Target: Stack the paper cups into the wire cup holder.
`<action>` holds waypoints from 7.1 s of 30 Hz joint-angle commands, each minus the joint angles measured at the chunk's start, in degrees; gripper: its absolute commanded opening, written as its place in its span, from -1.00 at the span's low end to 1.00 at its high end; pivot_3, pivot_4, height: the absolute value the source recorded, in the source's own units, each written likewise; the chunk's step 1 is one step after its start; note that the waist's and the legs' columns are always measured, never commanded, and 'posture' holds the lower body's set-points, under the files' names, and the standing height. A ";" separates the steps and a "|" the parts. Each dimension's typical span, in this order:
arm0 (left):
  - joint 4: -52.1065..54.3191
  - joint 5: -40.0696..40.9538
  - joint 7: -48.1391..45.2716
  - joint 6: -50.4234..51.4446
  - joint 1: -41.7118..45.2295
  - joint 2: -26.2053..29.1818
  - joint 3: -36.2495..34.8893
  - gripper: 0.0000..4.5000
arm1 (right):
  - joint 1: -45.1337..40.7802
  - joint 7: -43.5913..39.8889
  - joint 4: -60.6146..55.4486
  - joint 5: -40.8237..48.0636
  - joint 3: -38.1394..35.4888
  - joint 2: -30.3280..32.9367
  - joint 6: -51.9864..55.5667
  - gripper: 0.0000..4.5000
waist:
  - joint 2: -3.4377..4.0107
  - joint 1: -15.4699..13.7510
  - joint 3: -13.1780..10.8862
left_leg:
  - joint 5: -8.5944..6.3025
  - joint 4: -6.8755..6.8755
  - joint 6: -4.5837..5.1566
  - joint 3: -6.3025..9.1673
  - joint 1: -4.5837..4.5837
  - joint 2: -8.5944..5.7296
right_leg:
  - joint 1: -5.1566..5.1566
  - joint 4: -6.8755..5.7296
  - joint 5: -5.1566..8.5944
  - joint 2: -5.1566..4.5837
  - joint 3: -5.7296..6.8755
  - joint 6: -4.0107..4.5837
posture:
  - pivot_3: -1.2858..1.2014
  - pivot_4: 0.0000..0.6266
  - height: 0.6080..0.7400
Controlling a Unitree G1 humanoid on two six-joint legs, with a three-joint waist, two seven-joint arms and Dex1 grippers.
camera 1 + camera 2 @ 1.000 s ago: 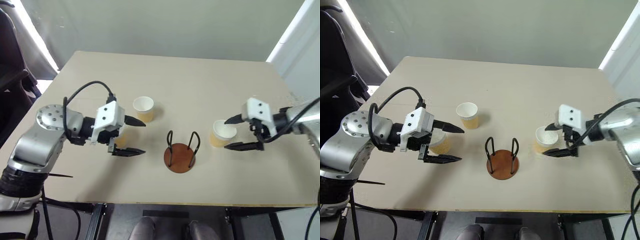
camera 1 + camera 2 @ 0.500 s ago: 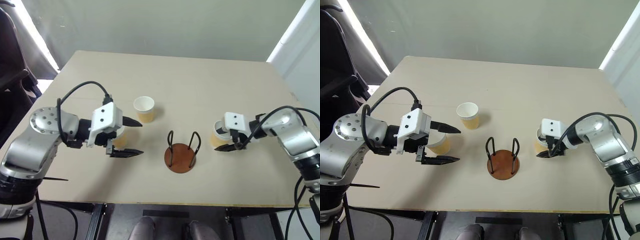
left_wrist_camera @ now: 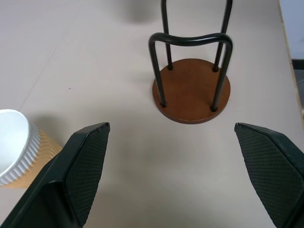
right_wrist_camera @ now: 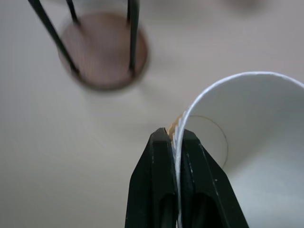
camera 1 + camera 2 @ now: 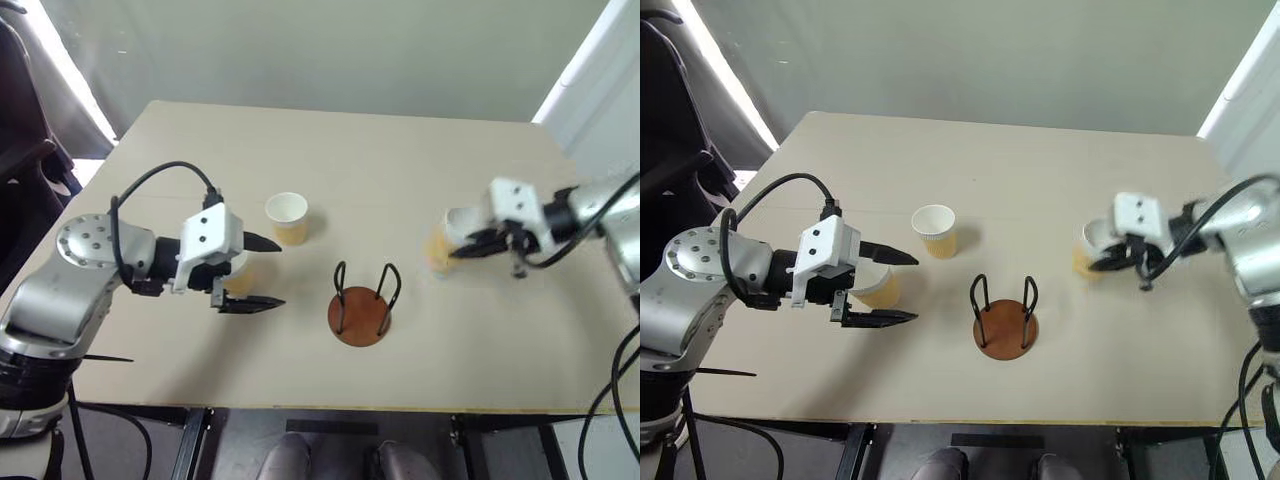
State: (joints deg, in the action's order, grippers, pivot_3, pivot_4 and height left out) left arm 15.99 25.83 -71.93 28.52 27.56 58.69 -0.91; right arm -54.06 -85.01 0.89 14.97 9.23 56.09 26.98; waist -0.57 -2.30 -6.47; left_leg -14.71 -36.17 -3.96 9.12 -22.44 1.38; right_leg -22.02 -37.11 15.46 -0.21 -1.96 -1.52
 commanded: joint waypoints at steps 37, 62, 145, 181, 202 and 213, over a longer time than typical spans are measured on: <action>1.78 13.28 -5.92 1.42 -14.30 5.08 -29.27 1.00 | 1.39 -0.95 -16.84 2.60 9.96 -7.99 0.47 -0.98 | -0.09 0.36 0.03 | -0.02 -0.12 0.00 0.00 -0.06 0.28 | 0.05 0.00 0.00 0.27 0.01 0.04 | 0.03 -0.52 1.00; -11.51 -4.60 -4.70 -10.21 -10.31 9.17 -11.54 1.00 | 7.50 3.75 -8.17 16.56 -16.65 -2.54 12.46 0.98 | -0.17 -0.30 0.08 | -0.10 -0.12 -0.08 0.02 -0.03 0.32 | -0.03 -0.01 0.05 0.23 0.01 0.21 | 0.03 -0.52 1.00; -35.87 11.22 -20.57 -46.04 53.54 -14.95 53.59 -0.98 | 44.28 29.57 -40.42 50.36 -50.28 11.03 23.68 1.00 | -0.05 -1.15 0.05 | -1.13 -2.07 1.19 -1.44 -0.50 0.31 | -0.11 0.19 -0.10 0.80 -2.05 -1.21 | 0.03 -0.52 1.00; -62.52 -7.14 -17.59 -44.98 50.51 -16.91 32.05 0.55 | 43.50 28.46 -37.98 46.55 -44.88 11.61 18.55 1.00 | 0.13 -0.29 0.13 | -1.38 -2.35 1.58 -1.93 -0.48 0.28 | -0.36 0.11 -0.14 0.87 -2.87 -1.56 | 0.03 -0.52 1.00; -87.20 -31.38 -4.09 -47.30 48.78 -26.11 23.38 0.55 | 37.09 25.43 -34.63 44.31 -40.36 14.42 18.71 1.00 | 0.13 -1.13 0.12 | -1.40 -2.71 1.62 -2.01 -0.75 0.22 | -0.53 0.08 -0.19 0.82 -2.93 -1.72 | 0.03 -0.52 1.00; -88.95 -36.93 -4.30 -48.01 49.54 -26.39 21.41 -0.90 | 39.38 27.34 -37.23 45.81 -44.50 14.64 22.40 1.00 | 0.13 -1.00 0.12 | -1.46 -2.79 1.72 -2.08 -0.75 0.21 | -0.54 0.08 -0.18 0.85 -3.02 -1.79 | 0.03 -0.52 1.00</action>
State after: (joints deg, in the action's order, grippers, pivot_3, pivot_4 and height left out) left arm -73.09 -10.73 -75.90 -18.77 75.11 32.05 22.10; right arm -14.55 -58.25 -35.89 60.42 -33.00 69.90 49.41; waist -0.44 -3.30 -6.35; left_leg -16.17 -38.96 -2.23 7.02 -23.19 1.58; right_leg -22.56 -37.03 15.28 0.65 -4.98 -3.31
